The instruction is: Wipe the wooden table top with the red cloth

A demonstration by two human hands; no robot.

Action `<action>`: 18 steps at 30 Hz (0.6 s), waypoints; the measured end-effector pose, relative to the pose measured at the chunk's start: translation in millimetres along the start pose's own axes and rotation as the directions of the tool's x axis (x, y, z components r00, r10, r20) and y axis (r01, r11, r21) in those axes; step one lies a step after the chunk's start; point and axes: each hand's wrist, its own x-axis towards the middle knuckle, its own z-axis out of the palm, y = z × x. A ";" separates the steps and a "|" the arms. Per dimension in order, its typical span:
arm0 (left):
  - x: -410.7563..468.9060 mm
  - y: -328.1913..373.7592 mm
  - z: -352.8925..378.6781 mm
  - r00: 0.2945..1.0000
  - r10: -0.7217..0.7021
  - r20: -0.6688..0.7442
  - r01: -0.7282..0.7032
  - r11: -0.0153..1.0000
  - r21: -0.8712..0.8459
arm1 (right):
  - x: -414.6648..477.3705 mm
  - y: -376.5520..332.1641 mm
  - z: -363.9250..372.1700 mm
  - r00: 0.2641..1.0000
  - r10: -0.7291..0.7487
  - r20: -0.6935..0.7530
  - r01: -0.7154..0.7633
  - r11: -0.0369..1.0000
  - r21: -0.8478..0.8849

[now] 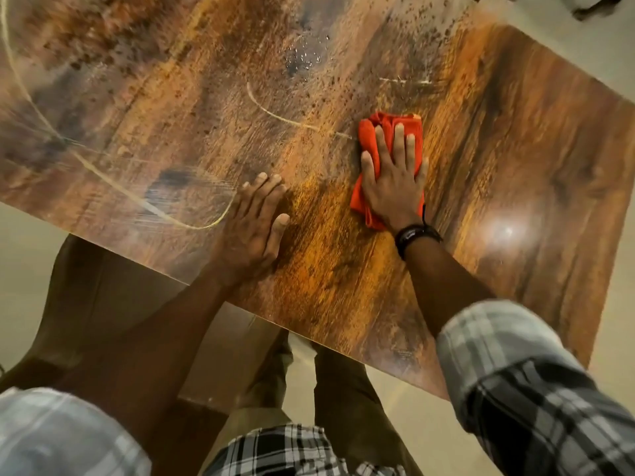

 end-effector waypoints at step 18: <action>14.8 11.4 -6.9 0.997 -0.079 0.013 0.076 0.982 0.170 | -143.5 61.2 7.0 0.941 -0.320 0.112 0.328 0.943 -0.057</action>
